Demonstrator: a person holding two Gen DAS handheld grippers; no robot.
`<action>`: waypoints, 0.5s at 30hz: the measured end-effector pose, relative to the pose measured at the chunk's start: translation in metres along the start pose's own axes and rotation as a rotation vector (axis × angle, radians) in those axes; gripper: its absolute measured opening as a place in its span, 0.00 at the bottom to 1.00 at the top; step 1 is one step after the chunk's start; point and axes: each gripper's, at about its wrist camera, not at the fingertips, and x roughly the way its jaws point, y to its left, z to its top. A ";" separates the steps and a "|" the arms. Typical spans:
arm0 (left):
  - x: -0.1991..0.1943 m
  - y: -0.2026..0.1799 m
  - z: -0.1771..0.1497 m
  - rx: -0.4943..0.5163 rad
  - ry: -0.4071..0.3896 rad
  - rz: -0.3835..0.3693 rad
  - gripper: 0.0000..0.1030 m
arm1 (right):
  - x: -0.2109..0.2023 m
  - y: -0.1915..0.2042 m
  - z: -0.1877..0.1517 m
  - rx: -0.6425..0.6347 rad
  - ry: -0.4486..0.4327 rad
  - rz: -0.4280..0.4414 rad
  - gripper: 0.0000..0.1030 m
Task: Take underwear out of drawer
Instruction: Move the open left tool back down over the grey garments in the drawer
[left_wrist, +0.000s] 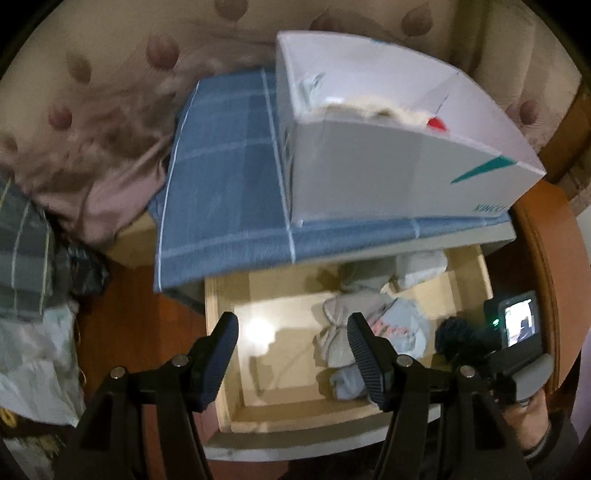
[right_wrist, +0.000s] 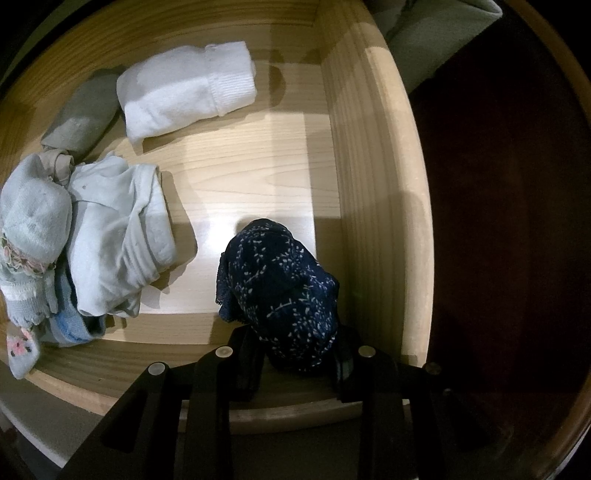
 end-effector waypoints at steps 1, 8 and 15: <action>0.004 0.002 -0.003 -0.011 0.004 0.002 0.61 | 0.001 0.000 0.000 0.000 0.000 0.002 0.27; 0.031 0.003 -0.028 -0.063 0.010 -0.002 0.61 | 0.000 0.000 0.000 -0.001 0.001 0.005 0.27; 0.059 -0.004 -0.047 -0.098 0.063 -0.031 0.61 | 0.000 0.000 0.000 -0.002 0.001 0.008 0.28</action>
